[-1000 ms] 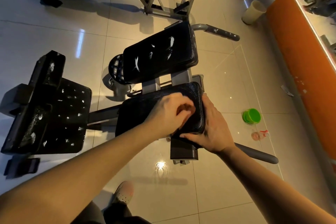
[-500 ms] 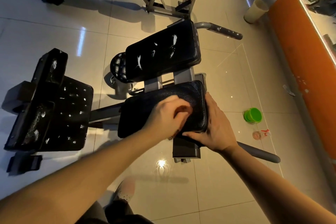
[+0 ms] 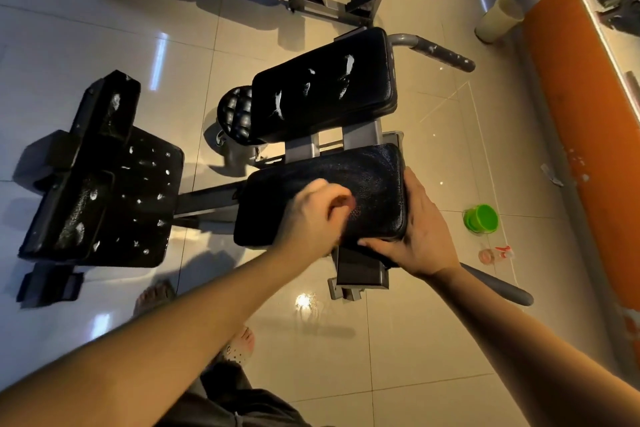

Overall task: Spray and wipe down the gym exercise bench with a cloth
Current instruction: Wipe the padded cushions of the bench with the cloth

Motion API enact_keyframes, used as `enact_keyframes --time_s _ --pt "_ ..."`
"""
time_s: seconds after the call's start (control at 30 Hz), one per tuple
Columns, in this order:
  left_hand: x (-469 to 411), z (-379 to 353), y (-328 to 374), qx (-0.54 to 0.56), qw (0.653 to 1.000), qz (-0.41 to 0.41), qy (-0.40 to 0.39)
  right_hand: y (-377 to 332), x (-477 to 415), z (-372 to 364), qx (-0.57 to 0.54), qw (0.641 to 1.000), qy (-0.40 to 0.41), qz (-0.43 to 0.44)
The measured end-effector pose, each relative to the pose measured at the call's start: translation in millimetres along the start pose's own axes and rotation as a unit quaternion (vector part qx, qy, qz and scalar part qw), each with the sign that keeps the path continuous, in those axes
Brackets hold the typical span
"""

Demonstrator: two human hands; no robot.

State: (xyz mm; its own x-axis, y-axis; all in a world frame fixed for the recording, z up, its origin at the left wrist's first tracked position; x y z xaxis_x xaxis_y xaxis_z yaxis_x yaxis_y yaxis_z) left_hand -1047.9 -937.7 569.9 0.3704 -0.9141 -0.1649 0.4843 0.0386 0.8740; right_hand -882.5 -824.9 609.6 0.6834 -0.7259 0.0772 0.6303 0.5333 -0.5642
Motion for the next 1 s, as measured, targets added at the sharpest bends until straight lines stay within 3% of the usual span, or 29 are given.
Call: enact_keyframes --time_s 0.17,0.23,0.33,0.5,0.57,0.73,0.8,0.87,1.0 --pt "24 51 -117 -0.068 0.963 0.253 0.057 3 1 -2 0.011 1.000 -0.001 0.002" --pt "19 55 -124 -0.075 0.948 0.299 0.076 4 1 -3 0.015 1.000 0.000 0.002" --pt "-5 30 -73 -0.026 0.964 0.247 0.093 2 1 -2 0.006 1.000 -0.005 -0.002" --pt "-12 -10 15 0.030 0.997 0.071 -0.002 -5 0 -1 -0.006 1.000 0.000 -0.007" --pt "-3 0 -10 0.012 0.996 0.084 -0.001 -3 0 -2 0.001 1.000 -0.005 -0.008" --pt "4 53 -124 -0.085 0.961 0.260 0.040 10 0 -4 0.015 1.000 -0.006 -0.013" --pt "-5 57 -132 -0.088 0.952 0.288 0.048 10 0 -4 0.018 1.000 -0.004 -0.013" --pt "-25 42 -107 -0.050 0.962 0.262 0.062 9 0 -4 0.017 1.000 -0.004 -0.011" --pt "-51 1 -24 0.002 0.993 0.115 0.019 1 0 -3 0.005 1.000 -0.006 -0.007"
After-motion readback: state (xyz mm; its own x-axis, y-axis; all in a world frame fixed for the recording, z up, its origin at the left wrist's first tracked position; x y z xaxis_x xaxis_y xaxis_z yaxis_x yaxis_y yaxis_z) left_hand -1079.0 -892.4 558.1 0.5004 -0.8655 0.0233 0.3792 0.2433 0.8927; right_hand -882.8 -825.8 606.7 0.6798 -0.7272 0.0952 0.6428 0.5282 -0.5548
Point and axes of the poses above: each hand's wrist, its own x-axis away from the middle knuckle, its own z-axis out of the back of the hand, y = z × x, the point moved 3 cm from there along -x, towards the middle knuckle, and after that the axes turned 11 degrees about -z, right-handed, at the moved point
